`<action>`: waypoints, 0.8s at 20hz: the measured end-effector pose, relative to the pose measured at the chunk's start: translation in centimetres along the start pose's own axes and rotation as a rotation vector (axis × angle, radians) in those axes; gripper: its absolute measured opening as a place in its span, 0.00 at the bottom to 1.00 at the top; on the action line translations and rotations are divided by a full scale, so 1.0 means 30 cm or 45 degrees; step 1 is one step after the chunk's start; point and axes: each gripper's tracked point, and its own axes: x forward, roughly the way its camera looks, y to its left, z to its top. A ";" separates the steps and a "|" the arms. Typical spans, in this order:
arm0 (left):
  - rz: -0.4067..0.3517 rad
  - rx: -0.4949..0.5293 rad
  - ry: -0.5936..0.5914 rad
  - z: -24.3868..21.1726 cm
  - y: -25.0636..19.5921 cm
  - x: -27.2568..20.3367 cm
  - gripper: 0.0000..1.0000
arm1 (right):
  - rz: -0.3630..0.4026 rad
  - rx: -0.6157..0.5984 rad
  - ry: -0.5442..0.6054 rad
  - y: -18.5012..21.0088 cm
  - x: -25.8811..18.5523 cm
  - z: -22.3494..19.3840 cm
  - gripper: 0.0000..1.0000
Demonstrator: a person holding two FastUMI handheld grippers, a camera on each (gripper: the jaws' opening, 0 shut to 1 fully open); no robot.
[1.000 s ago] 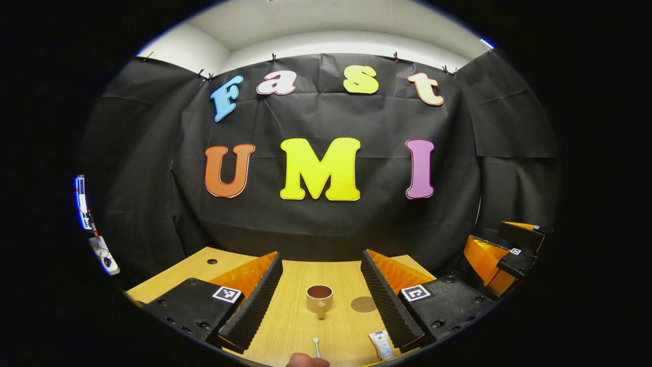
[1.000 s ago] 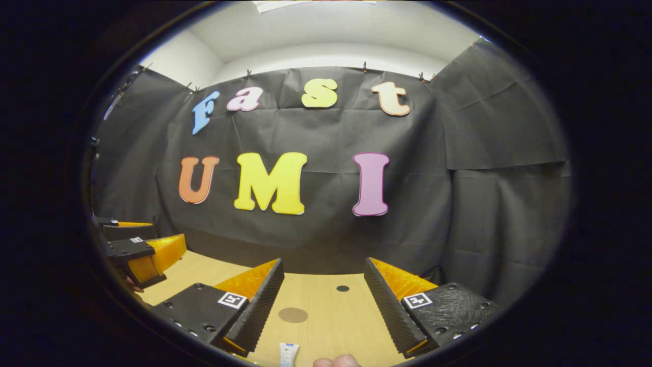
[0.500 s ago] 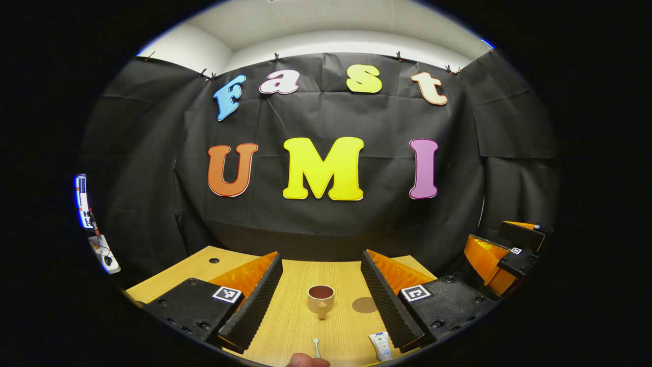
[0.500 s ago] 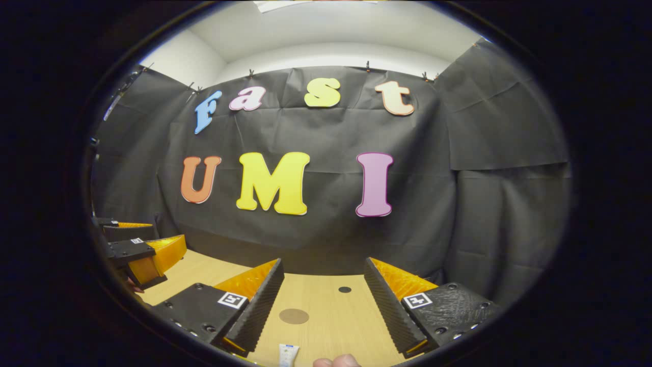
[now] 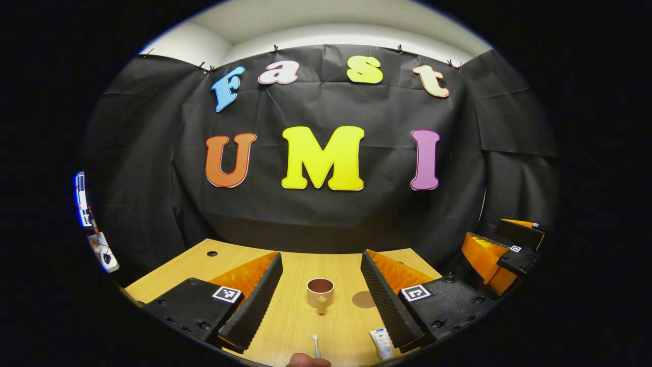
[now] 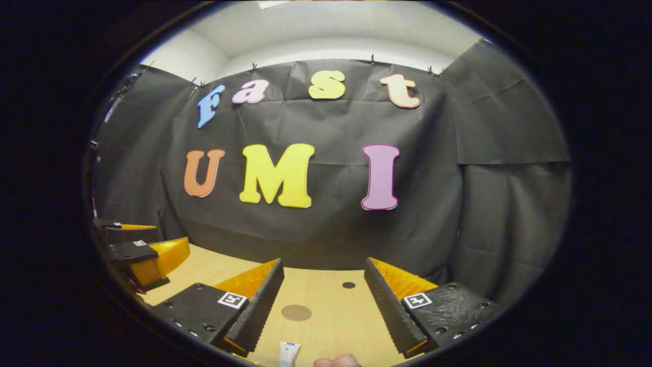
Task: Put the toothbrush and toothpaste on the desktop into the cup, then pick up the cup and place it on the coaster on the desktop.
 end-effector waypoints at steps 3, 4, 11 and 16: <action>-0.006 0.003 0.070 -0.073 0.002 0.013 0.98 | 0.009 0.005 0.083 0.009 0.008 -0.078 0.97; -0.014 0.002 0.102 -0.104 -0.005 0.009 0.98 | 0.010 0.003 0.122 0.010 0.010 -0.116 0.95; -0.039 -0.063 0.516 -0.446 -0.004 -0.059 0.98 | 0.063 -0.013 0.421 0.049 -0.018 -0.392 0.96; -0.016 -0.054 0.748 -0.642 0.012 -0.099 0.99 | 0.109 -0.017 0.624 0.088 -0.042 -0.571 0.94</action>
